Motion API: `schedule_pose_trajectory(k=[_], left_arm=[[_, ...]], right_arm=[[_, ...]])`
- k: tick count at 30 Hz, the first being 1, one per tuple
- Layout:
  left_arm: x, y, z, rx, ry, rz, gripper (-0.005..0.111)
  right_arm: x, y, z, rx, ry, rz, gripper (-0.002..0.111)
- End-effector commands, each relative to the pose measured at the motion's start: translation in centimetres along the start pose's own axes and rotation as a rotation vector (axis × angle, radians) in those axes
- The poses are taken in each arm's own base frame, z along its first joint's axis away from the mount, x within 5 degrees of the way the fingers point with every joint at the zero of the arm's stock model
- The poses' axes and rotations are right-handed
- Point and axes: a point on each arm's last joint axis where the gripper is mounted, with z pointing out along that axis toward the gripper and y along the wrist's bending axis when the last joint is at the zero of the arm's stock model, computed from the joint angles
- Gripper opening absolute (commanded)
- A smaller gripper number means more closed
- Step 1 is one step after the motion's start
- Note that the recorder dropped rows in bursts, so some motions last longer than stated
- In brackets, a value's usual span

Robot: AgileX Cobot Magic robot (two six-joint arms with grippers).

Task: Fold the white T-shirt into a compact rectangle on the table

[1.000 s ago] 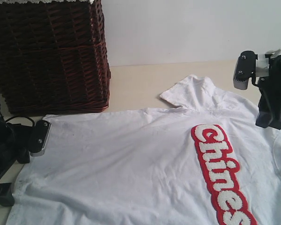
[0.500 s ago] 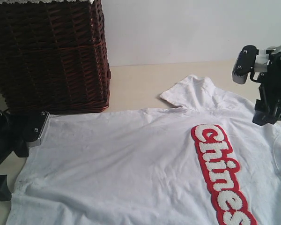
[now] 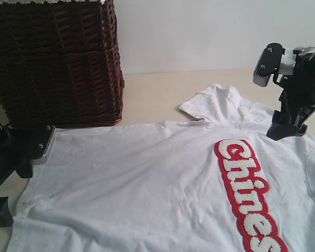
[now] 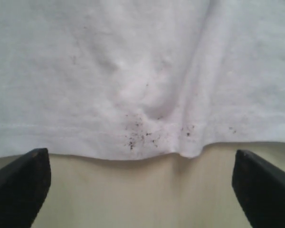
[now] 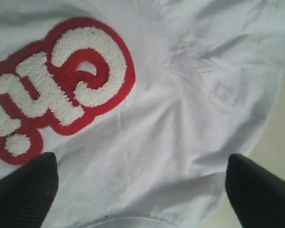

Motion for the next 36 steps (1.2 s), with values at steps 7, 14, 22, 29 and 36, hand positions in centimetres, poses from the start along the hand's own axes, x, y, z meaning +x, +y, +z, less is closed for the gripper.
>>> schedule_pose_trajectory(k=[7,14,22,29,36], left_arm=[[-0.2,0.0,-0.2,-0.013,-0.040,-0.026,0.100],[-0.6,0.8,-0.3,-0.098,-0.088,-0.065,0.100],[-0.8,0.8,-0.3,-0.101,-0.102,-0.076,0.100],[-0.9,0.9,-0.3,-0.118,-0.119,-0.024,0.100],[-1.0,1.1,-0.4,-0.133,-0.130,-0.033,0.100]], right_arm=[[0.9,0.7,-0.5,-0.088,0.091,-0.118,0.105],[5.2,-0.8,-0.1,-0.108,0.333,-0.105,0.105],[7.2,-1.5,0.8,-0.279,0.090,-0.294,0.105],[9.8,-2.3,2.4,-0.299,0.329,-0.406,0.105],[11.0,-2.1,6.8,-0.402,0.377,-0.397,0.105]])
